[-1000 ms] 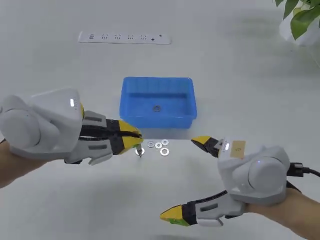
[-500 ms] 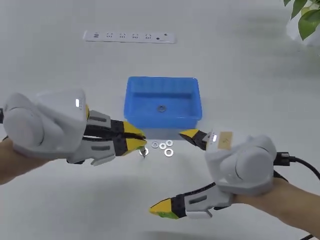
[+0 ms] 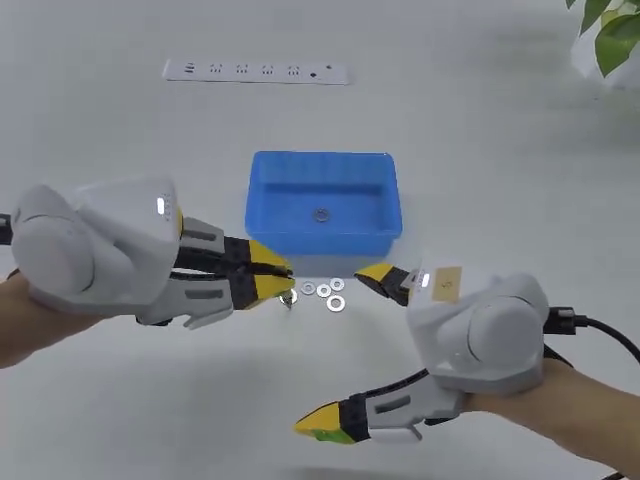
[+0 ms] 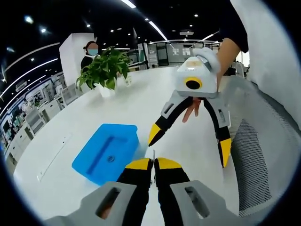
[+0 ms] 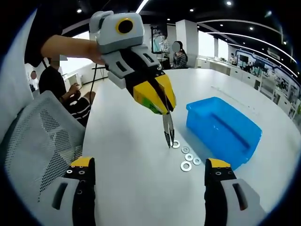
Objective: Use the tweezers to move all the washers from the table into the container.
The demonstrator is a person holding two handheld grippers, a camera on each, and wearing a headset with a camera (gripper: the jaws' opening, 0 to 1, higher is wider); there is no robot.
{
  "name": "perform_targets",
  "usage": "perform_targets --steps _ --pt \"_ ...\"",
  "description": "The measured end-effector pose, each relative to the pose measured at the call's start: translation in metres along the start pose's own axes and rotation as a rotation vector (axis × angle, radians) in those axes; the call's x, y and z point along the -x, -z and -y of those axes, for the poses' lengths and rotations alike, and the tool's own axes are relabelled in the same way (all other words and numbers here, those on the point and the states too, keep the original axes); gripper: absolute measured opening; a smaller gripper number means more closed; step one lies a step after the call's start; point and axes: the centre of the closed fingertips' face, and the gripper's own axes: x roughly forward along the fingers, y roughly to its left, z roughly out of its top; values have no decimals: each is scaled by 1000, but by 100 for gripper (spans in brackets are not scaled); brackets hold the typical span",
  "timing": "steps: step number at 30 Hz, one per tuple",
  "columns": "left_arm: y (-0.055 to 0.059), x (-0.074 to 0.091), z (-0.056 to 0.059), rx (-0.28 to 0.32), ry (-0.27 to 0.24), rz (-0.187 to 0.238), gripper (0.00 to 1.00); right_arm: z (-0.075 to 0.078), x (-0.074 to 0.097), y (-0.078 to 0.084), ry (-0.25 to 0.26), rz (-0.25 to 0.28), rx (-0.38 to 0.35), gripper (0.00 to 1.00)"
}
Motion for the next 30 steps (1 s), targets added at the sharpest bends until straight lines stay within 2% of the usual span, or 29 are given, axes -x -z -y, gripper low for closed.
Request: perform_targets --steps 9,14,17,19,21,24,26,28,30 --pt "-3 -1 -2 -9 -3 4 7 -1 -2 0 -5 3 -10 97" --pt "2 -1 -2 -4 1 -19 7 -3 -5 -1 -12 3 -11 97" --pt "2 -1 -3 8 -1 -12 7 -3 -5 -1 -13 3 -15 96" --pt "2 -1 -5 27 -3 -11 7 -3 -6 -1 -14 4 -17 96" --pt "3 -1 -8 90 -1 -13 7 -2 -6 -1 -15 4 -18 96" --pt "4 -1 -15 100 -8 -20 7 0 -10 -5 -22 4 -6 96" --pt "4 -2 -18 98 -7 -28 7 2 -14 -8 -33 3 8 95" --pt "4 -3 -15 90 10 -29 7 2 -17 -12 -66 10 31 91" --pt "3 -4 -14 89 19 -28 7 5 -21 -14 -77 -2 48 88"
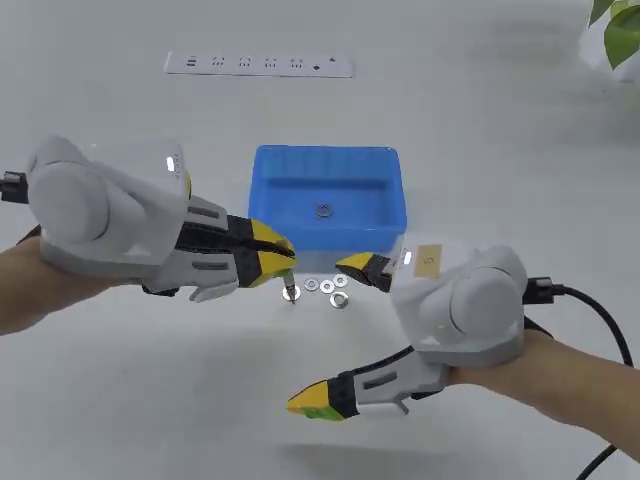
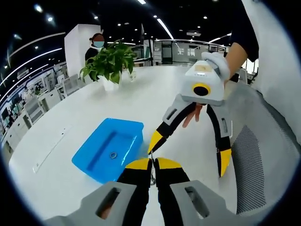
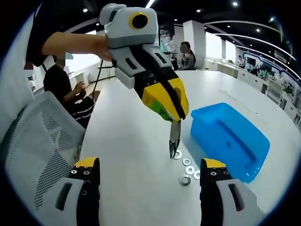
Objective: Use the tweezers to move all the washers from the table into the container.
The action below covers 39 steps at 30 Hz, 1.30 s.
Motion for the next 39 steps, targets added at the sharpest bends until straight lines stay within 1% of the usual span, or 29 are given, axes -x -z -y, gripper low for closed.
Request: perform_targets --steps 2,4,6,9,12,15,17,19,20,23,25,27,31,35,36,38,39 --pt "-1 -1 1 2 6 4 7 4 -2 -2 -15 -3 18 85" --pt "-1 -1 3 6 11 7 7 8 -4 -6 -18 5 31 79" --pt "-1 -2 5 2 22 8 7 14 -6 -8 -29 9 25 75" --pt "-1 -4 9 -5 36 5 7 14 -9 -14 -86 27 17 68" --pt "0 -4 10 -11 46 2 7 14 -12 -16 -114 21 44 62" --pt "0 -5 11 -9 53 1 7 15 -16 -16 -144 2 57 52" --pt "1 -5 11 -5 56 2 8 17 -19 -17 -148 -10 67 44" --pt "1 -5 11 -5 57 0 8 19 -20 -18 -148 -12 75 34" --pt "1 -5 11 -3 58 0 8 21 -20 -20 -151 -10 76 31" --pt "2 -5 11 -3 61 -3 8 21 -22 -21 -165 -10 78 27" --pt "2 -5 10 -2 61 -4 8 20 -22 -20 -177 -19 91 24" --pt "3 -5 11 -1 60 -5 8 18 -23 -19 -190 -26 102 23" --pt "3 -5 13 -6 67 -10 8 17 -23 -18 -202 -28 106 22" --pt "4 -6 13 -10 65 -13 8 20 -24 -15 -188 -48 158 18" --pt "4 -6 13 -10 66 -13 8 21 -25 -15 -185 -50 166 16" --pt "4 -6 14 -12 67 -14 8 26 -25 -15 -166 -53 204 12" --pt "4 -6 13 -13 62 -15 8 25 -25 -15 -175 -53 205 12"
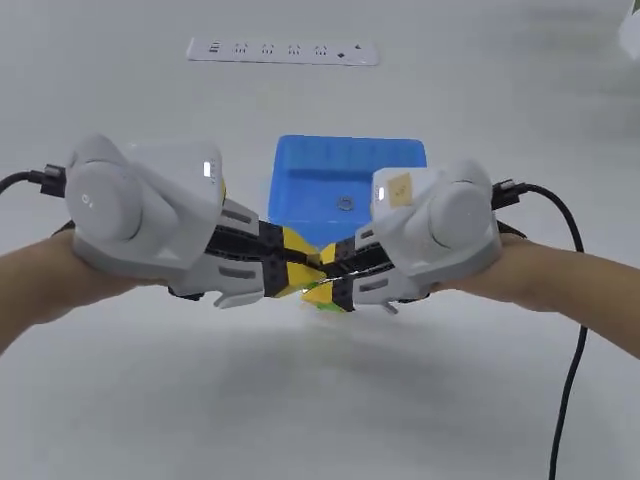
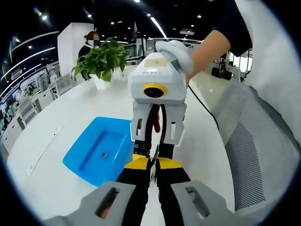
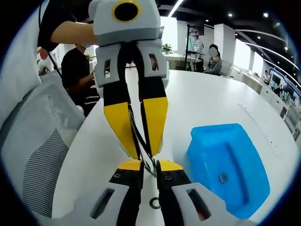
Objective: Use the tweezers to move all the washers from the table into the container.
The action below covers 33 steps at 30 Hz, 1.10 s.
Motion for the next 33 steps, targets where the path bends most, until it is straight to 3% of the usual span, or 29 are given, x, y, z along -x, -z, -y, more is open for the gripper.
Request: perform_targets --steps 6,10,15,18,26,29,33 --pt "1 1 -4 1 -17 -8 8 1 0 -1 8 1 69 10" --pt "4 1 -6 -22 -38 -25 9 3 -1 -1 18 10 81 9" --pt "10 1 -6 2 -62 -51 10 3 -2 -2 30 26 90 9" --pt "6 3 -1 37 -48 -26 16 3 0 -1 27 40 74 9" --pt "6 22 1 50 -109 -13 18 12 7 -6 52 97 8 8" --pt "8 32 1 63 -146 -7 18 14 9 -8 56 107 -6 8" --pt "11 47 -3 122 -208 17 19 12 11 -11 52 111 -14 8"
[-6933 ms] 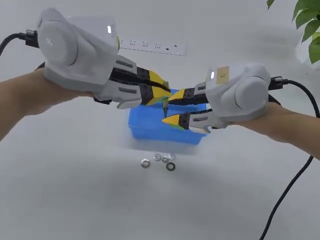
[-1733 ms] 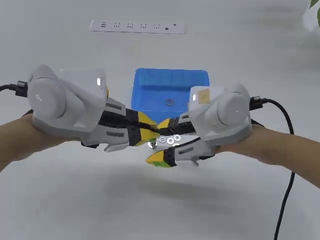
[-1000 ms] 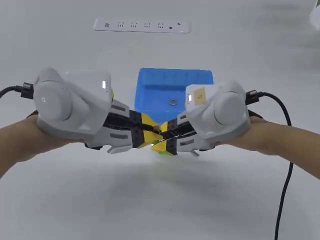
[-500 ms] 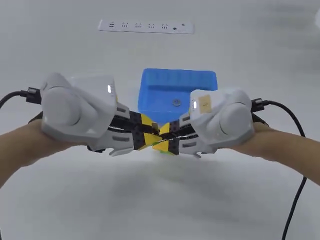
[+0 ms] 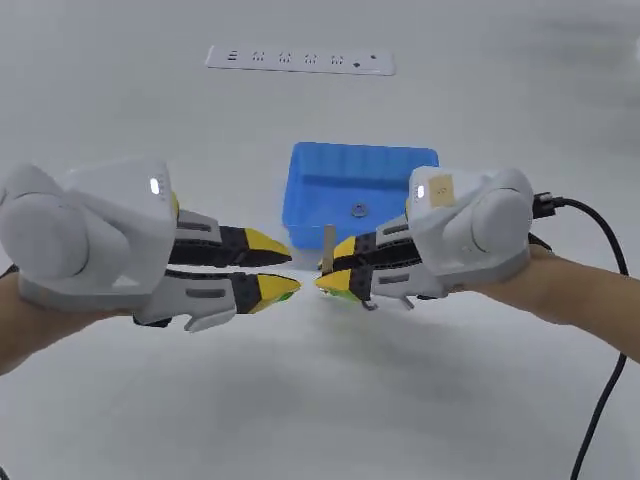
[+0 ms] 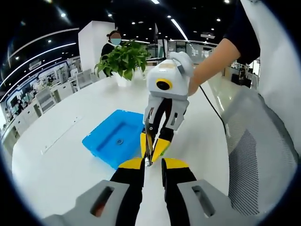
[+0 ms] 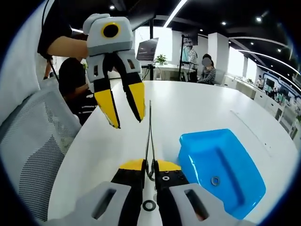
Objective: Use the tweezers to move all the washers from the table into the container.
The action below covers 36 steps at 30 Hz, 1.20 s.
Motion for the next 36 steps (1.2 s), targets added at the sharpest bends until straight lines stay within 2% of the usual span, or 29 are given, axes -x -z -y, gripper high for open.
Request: perform_targets --steps 4,8,12,18,20,22,24,27,31,33,36 --pt "-4 12 -2 54 -47 48 26 -4 3 -5 -3 2 5 9" --pt "0 19 2 22 -73 24 28 -8 9 -13 -1 10 8 9" --pt "-3 22 9 41 -83 39 33 -8 20 -23 6 23 16 9" --pt "-4 26 11 76 -135 72 47 1 39 -45 33 58 39 9" --pt "-3 27 11 81 -143 75 50 7 45 -52 47 68 41 9" --pt "0 28 6 55 -168 63 53 16 51 -59 66 80 43 9" --pt "2 30 2 66 -179 61 55 26 55 -62 87 81 47 9" --pt "0 34 -5 89 -203 87 61 42 60 -63 123 76 43 9" --pt "-2 37 -8 104 -225 109 64 63 63 -58 165 70 24 9" --pt "-5 39 -7 126 -229 125 66 74 62 -52 191 74 -6 9" --pt "-10 41 -2 124 -225 135 71 84 57 -41 208 59 -35 9"
